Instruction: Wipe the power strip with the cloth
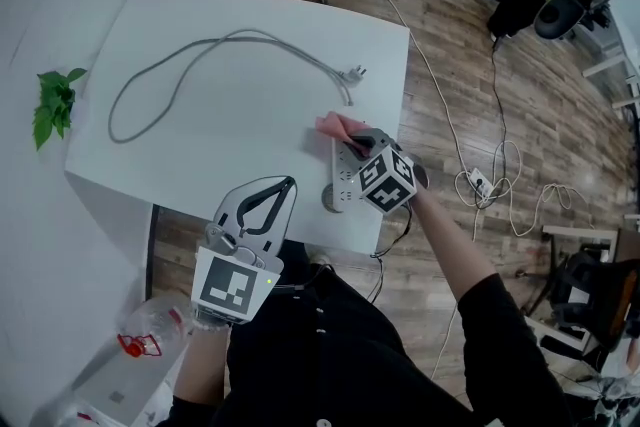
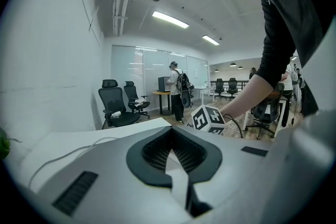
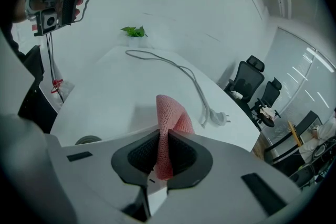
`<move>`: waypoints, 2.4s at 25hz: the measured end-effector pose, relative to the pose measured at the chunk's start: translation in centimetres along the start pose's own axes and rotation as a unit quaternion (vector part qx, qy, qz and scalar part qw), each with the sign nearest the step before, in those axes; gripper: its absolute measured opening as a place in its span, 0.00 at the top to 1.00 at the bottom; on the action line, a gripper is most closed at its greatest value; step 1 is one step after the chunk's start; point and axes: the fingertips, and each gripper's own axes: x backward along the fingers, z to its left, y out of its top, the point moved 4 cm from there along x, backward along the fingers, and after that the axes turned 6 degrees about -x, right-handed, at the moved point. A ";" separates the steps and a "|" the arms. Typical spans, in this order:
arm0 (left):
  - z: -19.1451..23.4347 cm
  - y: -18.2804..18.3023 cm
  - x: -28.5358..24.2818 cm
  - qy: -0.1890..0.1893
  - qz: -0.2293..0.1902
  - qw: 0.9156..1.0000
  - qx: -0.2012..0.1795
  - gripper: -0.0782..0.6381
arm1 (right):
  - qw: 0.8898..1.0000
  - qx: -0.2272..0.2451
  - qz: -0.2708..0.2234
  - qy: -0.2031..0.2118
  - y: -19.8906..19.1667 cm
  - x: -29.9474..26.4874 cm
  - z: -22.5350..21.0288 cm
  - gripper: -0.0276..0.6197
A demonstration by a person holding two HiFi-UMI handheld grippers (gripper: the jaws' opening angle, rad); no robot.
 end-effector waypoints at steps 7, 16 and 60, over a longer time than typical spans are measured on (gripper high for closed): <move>-1.1 0.3 0.1 -0.006 -0.008 1.000 -0.020 0.88 | 1.000 -0.002 -0.004 0.010 -1.2 1.5 1.9 0.87; -2.1 0.7 0.9 -0.003 -0.010 1.000 -0.006 0.88 | 1.000 -0.002 -0.009 0.024 -2.1 2.9 5.1 0.87; -5.0 2.0 -0.1 -0.044 -0.036 0.997 -0.054 0.88 | 0.990 -0.110 -0.078 -0.049 -4.7 10.8 9.6 0.87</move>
